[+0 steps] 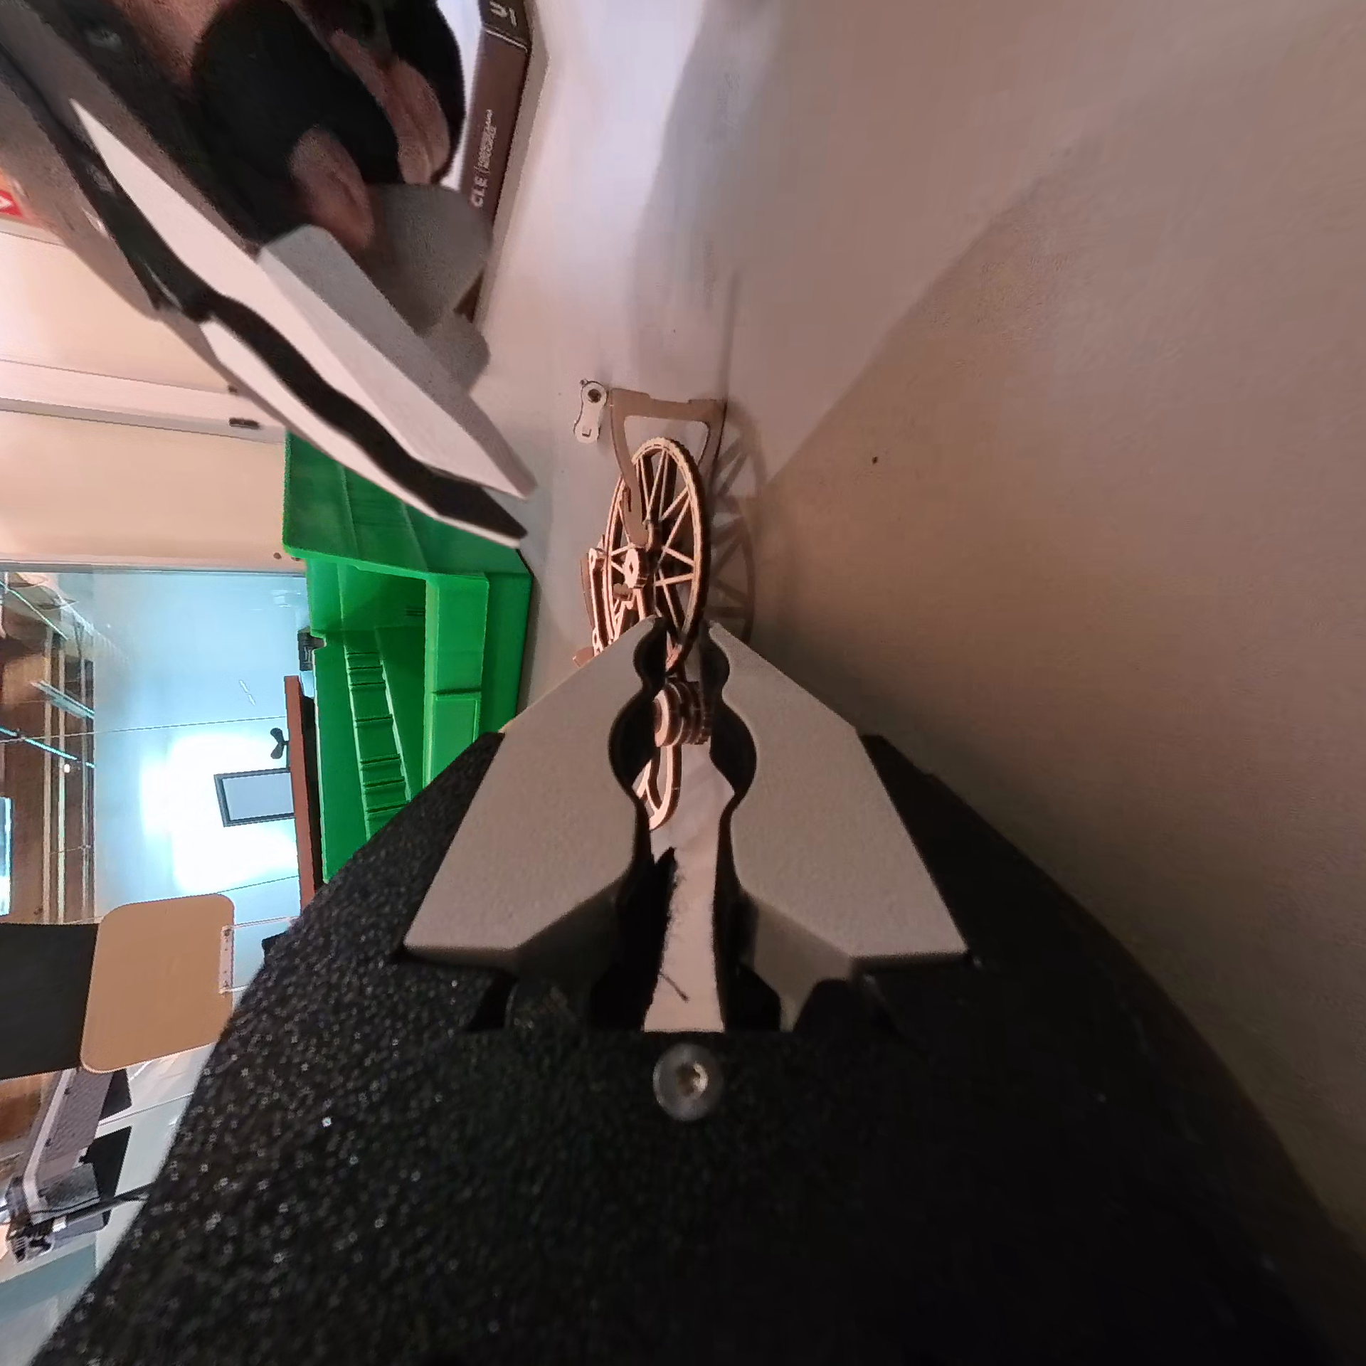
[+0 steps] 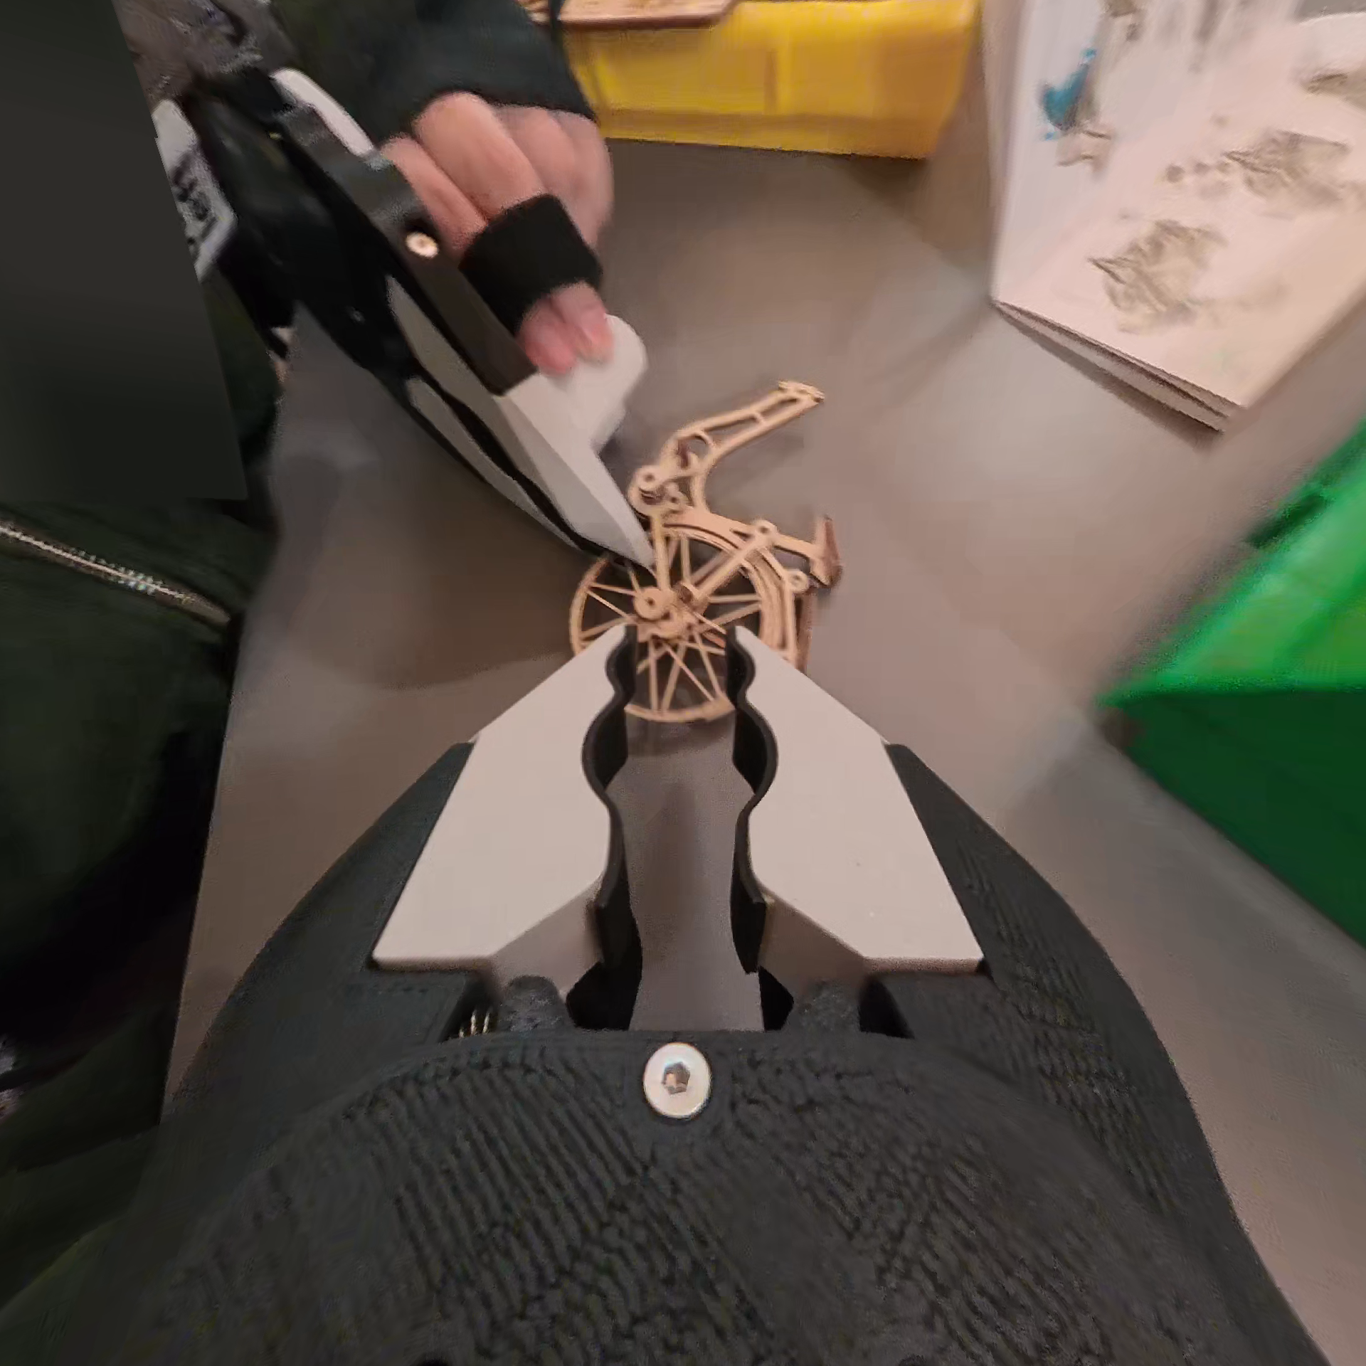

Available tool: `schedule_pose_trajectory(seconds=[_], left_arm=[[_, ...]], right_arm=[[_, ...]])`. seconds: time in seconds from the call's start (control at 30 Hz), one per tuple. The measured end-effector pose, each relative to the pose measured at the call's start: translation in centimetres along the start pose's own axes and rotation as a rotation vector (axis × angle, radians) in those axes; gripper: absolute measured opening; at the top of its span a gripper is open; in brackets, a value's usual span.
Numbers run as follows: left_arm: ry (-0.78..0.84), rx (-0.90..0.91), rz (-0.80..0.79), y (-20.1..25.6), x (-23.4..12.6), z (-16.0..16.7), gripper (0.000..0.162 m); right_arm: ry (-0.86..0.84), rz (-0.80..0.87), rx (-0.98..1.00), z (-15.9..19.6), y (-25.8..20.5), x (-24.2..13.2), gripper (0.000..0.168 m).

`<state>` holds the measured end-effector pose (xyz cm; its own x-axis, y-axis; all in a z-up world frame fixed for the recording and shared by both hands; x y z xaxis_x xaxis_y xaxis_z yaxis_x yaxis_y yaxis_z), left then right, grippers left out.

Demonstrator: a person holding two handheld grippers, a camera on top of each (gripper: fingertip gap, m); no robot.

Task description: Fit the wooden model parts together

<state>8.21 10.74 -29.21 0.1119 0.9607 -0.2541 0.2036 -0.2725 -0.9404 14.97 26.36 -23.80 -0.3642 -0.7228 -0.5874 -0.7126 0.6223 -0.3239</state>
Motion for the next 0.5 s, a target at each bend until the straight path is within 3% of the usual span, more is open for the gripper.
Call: schedule_pose_trajectory(seconds=[0.2, 0.5], left_arm=[[-0.001, 0.003, 0.0, 0.1, 0.0, 0.0, 0.005], [0.001, 0.002, 0.0, 0.2, 0.1, 0.0, 0.005]], right_arm=[[-0.131, 0.009, -0.065, -0.3, -0.3, 3.2, 0.02], [-0.165, 0.064, -0.091, -0.4, -0.3, 3.4, 0.012]])
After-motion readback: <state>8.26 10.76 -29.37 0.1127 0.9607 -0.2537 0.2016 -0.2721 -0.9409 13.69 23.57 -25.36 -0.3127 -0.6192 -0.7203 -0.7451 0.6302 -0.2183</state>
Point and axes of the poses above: each gripper's, where its closed fingertips meet, x out along the fingers, z out of its underside, y = z × x across the jaws, the point moved 9 cm from there along -x, back along the fingers, and after that the axes turned 14 degrees about -z, right-handed, at the moved point
